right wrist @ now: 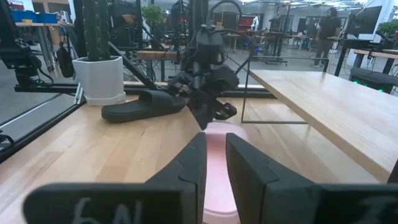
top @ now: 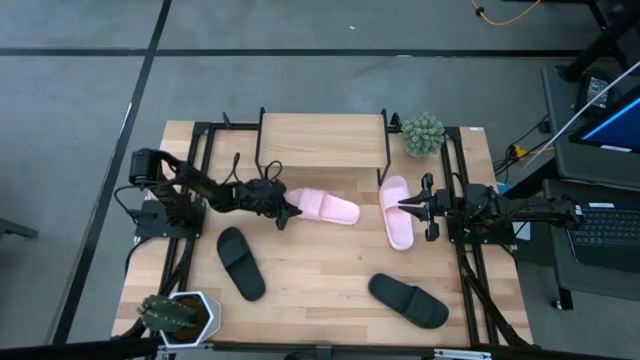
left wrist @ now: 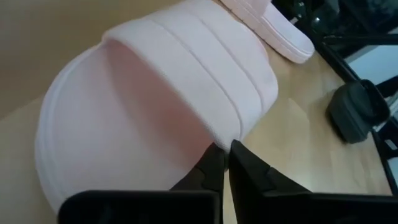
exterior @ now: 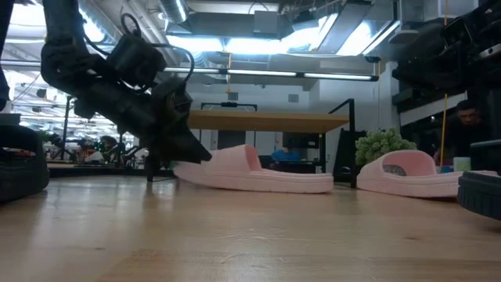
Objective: Pick and place slides into the shelf
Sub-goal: Put the left pink slide on the shelf
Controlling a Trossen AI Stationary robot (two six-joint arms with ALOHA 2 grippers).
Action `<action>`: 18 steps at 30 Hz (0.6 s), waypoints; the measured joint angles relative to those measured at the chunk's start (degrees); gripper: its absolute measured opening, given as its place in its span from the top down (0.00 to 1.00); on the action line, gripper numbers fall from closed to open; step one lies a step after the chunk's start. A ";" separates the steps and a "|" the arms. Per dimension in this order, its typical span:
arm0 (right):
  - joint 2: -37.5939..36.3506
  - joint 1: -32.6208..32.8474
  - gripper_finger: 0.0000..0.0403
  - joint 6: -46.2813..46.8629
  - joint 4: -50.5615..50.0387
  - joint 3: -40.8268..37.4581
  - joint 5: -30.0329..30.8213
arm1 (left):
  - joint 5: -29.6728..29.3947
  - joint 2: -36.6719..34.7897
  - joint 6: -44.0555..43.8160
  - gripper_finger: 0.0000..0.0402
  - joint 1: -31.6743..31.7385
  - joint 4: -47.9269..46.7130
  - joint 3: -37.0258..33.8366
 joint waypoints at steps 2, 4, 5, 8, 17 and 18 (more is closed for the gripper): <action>0.01 -0.02 0.84 0.01 0.01 0.00 0.00 | 0.04 0.00 -0.01 0.99 -0.55 1.15 0.00; -0.01 0.00 0.84 0.03 0.01 0.00 0.00 | 0.88 0.00 -0.04 0.99 -1.10 3.32 0.00; 0.00 -0.02 0.84 0.05 0.02 0.02 0.00 | 1.41 0.00 -0.02 0.99 -1.35 4.47 0.00; 0.01 0.00 0.84 0.11 0.02 0.00 0.00 | 1.53 -0.41 0.45 0.99 -2.40 6.86 -0.02; -0.01 0.00 0.84 0.14 3.26 0.00 0.02 | 3.73 -5.89 1.96 1.00 -3.42 7.26 -0.07; 0.01 -0.02 0.84 0.14 4.60 0.00 0.02 | 3.97 -6.68 2.27 1.00 -3.37 7.26 -0.07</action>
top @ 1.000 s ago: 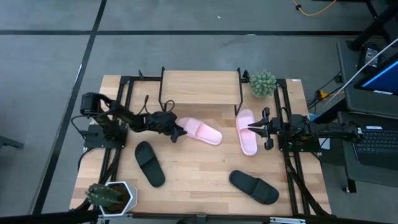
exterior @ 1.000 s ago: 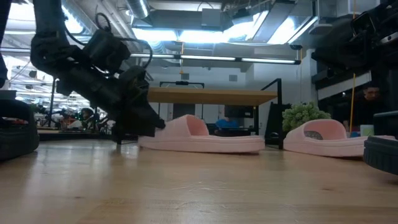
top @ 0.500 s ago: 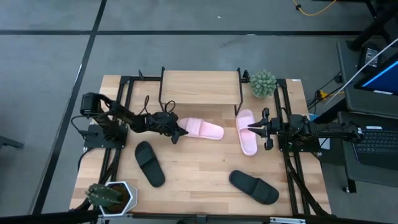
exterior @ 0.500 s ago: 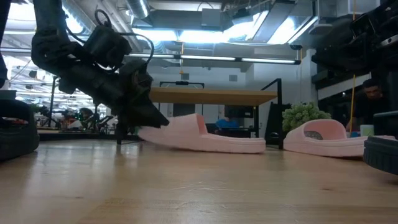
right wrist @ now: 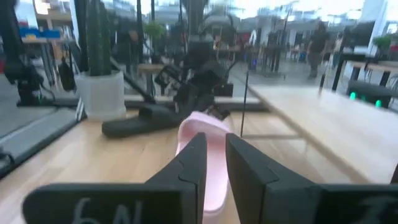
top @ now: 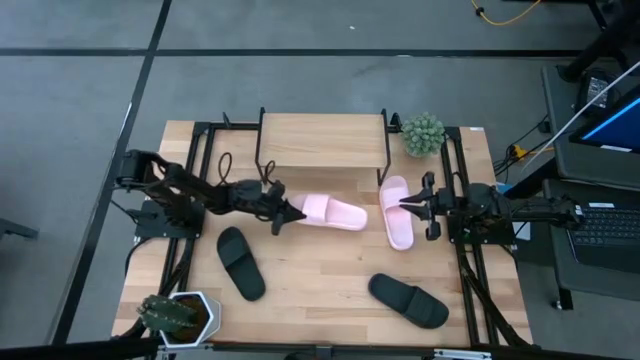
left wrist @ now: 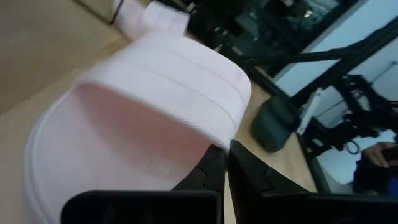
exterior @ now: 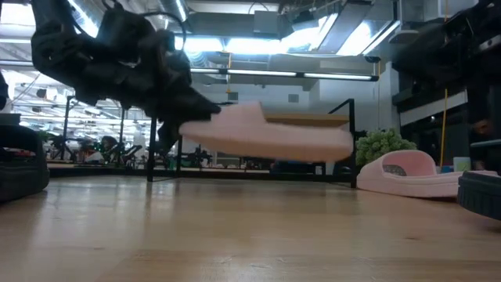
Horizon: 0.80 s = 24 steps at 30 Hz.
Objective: Pick and place slides into the shelf
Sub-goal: Put the left pink slide on the shelf
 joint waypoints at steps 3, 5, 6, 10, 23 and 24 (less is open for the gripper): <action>-0.02 0.02 0.84 -0.19 3.93 0.00 0.07 | 0.29 -2.37 0.37 1.00 -0.02 -0.06 0.00; -0.02 0.02 0.84 -0.79 4.31 0.01 0.09 | 0.62 -3.81 1.17 1.00 0.00 -0.07 0.00; -0.01 0.02 0.84 -1.57 4.22 0.00 0.11 | 0.66 -4.37 1.21 1.00 0.00 -0.02 0.00; 0.62 0.02 0.84 -1.97 6.28 0.10 0.15 | 1.47 -5.53 0.71 1.00 0.12 -0.78 0.46; 19.84 0.04 0.84 -5.34 -7.38 18.89 -0.01 | 5.63 -5.73 17.02 1.00 3.10 -31.61 20.76; 22.09 0.07 0.84 -6.46 -8.68 20.90 0.00 | 5.93 -5.73 18.16 1.00 3.35 -33.27 21.94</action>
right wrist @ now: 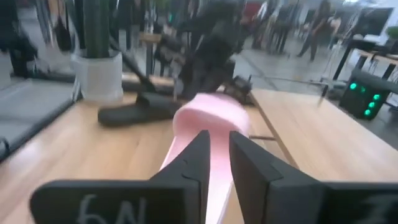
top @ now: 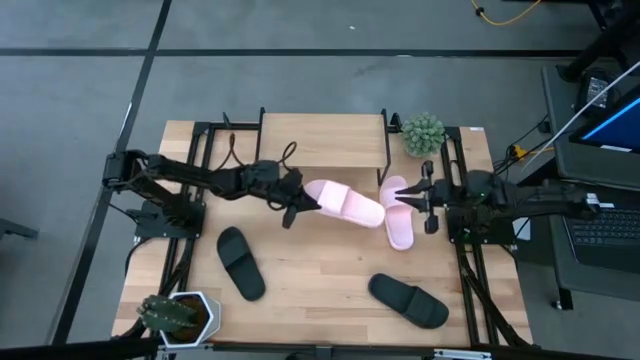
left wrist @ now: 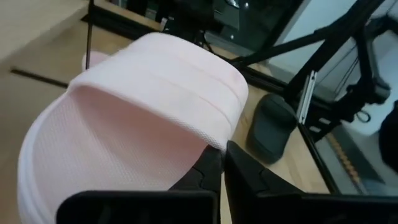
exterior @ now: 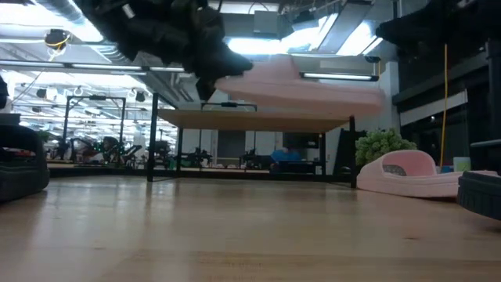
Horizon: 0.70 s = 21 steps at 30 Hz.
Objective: Pick and place slides into the shelf
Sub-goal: Put the left pink slide on the shelf
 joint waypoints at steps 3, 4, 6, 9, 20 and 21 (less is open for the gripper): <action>6.46 0.90 0.84 -4.00 -3.41 6.11 0.07 | 0.51 0.00 2.39 1.00 0.53 -4.57 2.82; 8.70 1.37 0.84 -5.63 -4.20 8.23 0.11 | 0.57 0.00 3.01 1.00 0.69 -6.15 3.72; 12.94 2.43 0.84 -9.02 -6.33 12.43 0.32 | 0.74 0.00 3.94 1.00 1.00 -8.17 4.92; 19.22 4.15 0.84 -13.67 -10.98 18.98 3.46 | 2.82 -0.39 4.48 1.00 1.72 -9.59 6.05; 39.92 8.02 0.84 -24.50 -23.36 37.43 19.62 | 2.56 -6.88 7.76 1.00 2.78 -12.56 6.39; 41.39 8.13 0.84 -26.11 -23.39 38.65 20.20 | 2.57 -7.14 7.99 1.00 2.77 -12.65 6.39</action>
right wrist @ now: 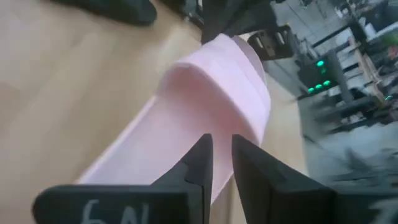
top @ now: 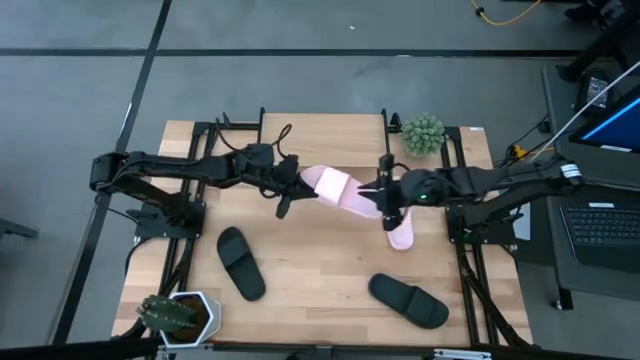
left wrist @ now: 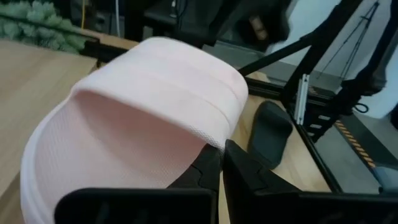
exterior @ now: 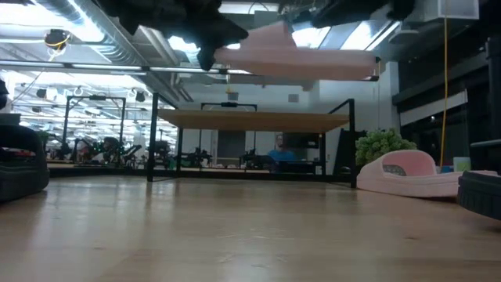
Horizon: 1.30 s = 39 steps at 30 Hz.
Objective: Pick and place slides into the shelf
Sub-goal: Put the left pink slide on the shelf
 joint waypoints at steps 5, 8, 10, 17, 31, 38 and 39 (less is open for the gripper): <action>6.26 0.04 0.84 -5.51 0.07 6.23 5.45 | -0.06 -0.27 0.19 1.00 0.03 -1.76 -0.02; 8.97 0.04 0.84 -7.84 -0.16 9.10 7.23 | -0.67 -0.27 0.94 1.00 0.01 -2.54 -0.02; 10.55 0.09 0.84 -10.20 -0.23 9.92 7.38 | -0.69 -0.27 0.99 1.00 0.02 -2.51 -0.02; 13.37 1.19 0.84 -14.39 -0.58 10.18 7.60 | -0.95 -0.27 1.02 1.00 1.15 -2.80 -0.03; 13.02 3.65 0.84 -14.51 -3.82 10.18 11.91 | 0.21 -0.31 0.98 1.00 2.15 -2.79 -0.04; 13.02 3.67 0.83 -13.01 -3.82 10.18 11.91 | 0.45 -0.31 0.92 1.00 2.15 -2.81 -0.07; 13.02 3.67 0.82 -12.49 -3.79 10.18 11.92 | 0.45 -0.31 0.89 1.00 2.15 -2.79 -0.07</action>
